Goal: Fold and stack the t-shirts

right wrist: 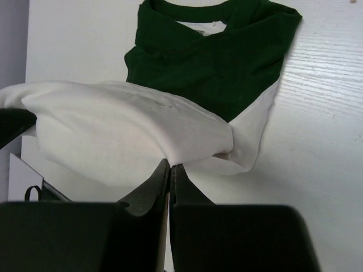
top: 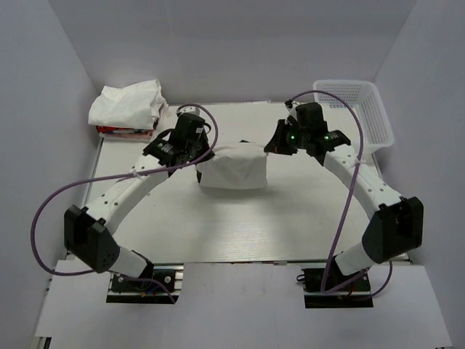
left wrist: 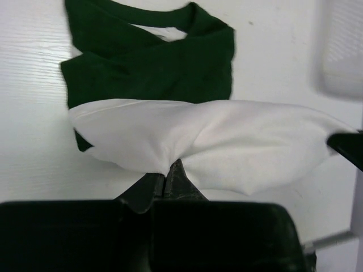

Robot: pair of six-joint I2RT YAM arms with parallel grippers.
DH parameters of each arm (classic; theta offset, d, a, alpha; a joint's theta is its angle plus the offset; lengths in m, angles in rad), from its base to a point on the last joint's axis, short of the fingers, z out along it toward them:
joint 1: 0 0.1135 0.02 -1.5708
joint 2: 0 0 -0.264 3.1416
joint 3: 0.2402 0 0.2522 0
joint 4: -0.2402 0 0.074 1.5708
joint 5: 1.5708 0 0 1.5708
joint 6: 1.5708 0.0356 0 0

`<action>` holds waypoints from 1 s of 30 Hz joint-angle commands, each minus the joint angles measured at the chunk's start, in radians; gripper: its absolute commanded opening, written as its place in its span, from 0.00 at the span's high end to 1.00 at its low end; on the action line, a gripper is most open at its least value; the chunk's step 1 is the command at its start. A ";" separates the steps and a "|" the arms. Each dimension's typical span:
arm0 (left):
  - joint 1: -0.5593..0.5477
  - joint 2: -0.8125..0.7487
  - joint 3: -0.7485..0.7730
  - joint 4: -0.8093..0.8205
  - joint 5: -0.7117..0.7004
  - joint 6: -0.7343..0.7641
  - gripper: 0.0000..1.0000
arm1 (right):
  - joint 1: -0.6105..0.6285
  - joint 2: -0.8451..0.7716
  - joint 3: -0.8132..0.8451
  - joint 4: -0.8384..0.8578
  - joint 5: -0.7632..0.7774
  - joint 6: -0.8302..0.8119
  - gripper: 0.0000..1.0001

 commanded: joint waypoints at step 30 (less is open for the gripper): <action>0.333 0.859 0.766 0.031 0.201 0.195 0.00 | -0.104 0.811 0.811 0.042 0.049 0.014 0.09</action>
